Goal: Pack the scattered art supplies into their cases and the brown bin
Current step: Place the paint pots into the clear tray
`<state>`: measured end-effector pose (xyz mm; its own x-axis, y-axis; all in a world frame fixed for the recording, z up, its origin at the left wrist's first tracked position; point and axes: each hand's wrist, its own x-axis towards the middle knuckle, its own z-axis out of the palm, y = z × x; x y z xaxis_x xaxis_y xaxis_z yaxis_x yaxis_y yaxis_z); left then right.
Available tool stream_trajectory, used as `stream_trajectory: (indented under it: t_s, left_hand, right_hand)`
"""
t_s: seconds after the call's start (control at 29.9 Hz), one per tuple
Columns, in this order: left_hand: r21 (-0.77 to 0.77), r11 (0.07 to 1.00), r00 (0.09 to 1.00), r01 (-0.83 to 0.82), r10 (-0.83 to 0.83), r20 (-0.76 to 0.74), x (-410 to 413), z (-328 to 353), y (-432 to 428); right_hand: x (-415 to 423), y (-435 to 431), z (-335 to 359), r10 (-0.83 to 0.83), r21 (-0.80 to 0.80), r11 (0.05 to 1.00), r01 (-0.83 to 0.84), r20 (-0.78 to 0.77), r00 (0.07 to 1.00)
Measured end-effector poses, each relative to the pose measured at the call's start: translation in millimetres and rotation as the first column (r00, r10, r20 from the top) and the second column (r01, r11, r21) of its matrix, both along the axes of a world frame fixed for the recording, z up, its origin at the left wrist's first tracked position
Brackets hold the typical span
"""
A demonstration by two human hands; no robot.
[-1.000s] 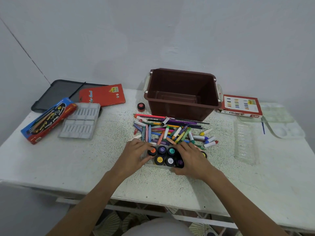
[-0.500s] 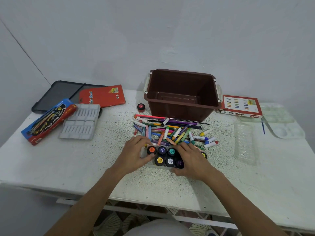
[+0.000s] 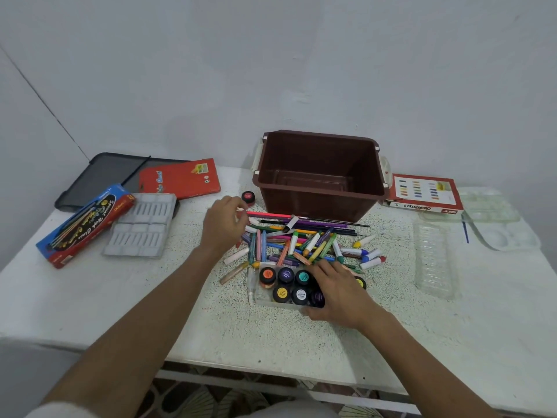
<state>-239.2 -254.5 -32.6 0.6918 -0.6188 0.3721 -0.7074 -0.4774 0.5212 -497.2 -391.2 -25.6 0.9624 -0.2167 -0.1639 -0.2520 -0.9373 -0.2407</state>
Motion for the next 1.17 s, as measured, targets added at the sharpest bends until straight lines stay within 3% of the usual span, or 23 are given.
stream_trajectory:
  t_s: [0.13, 0.23, 0.4, 0.63, 0.77, 0.97, 1.17]
  left_hand:
    - [0.183, 0.980, 0.995, -0.080, 0.088, -0.037, 21.7, 4.8, -22.8]
    - [0.312, 0.949, 0.993, -0.048, 0.080, -0.088, 33.6, 2.9, -37.3]
    - [0.389, 0.921, 0.992, 0.031, 0.020, -0.125, 39.7, -5.0, -51.6]
    - [0.291, 0.951, 0.986, -0.104, 0.136, -0.092, 32.5, -6.5, -46.3]
    - [0.061, 0.987, 0.976, -0.147, 0.155, -0.151, 19.5, -7.9, -27.8]
    - [-0.083, 0.992, 0.966, -0.098, 0.075, -0.249, -20.4, 4.8, 8.4]
    - [-0.088, 0.986, 0.922, 0.143, -0.165, -0.350, -59.5, 16.6, 48.5]
  right_hand:
    - [-0.3, 0.7, 0.0, 0.007, -0.029, 1.000, -0.007, -0.011, 1.000]
    - [-0.3, 0.4, 0.1, 0.008, -0.025, 1.000, -0.008, -0.010, 1.000]
    - [-0.4, -0.2, -2.2, 0.010, -0.032, 0.999, -0.010, 0.002, 1.000]
    - [-0.7, -1.9, -3.6, 0.006, -0.017, 1.000, -0.006, 0.010, 1.000]
    - [-0.9, -2.4, -2.5, 0.009, -0.011, 1.000, -0.009, 0.006, 1.000]
    - [-0.7, -2.4, -1.0, 0.010, -0.014, 1.000, -0.011, -0.005, 1.000]
    - [0.1, -2.0, -2.0, 0.006, -0.011, 1.000, -0.006, -0.005, 1.000]
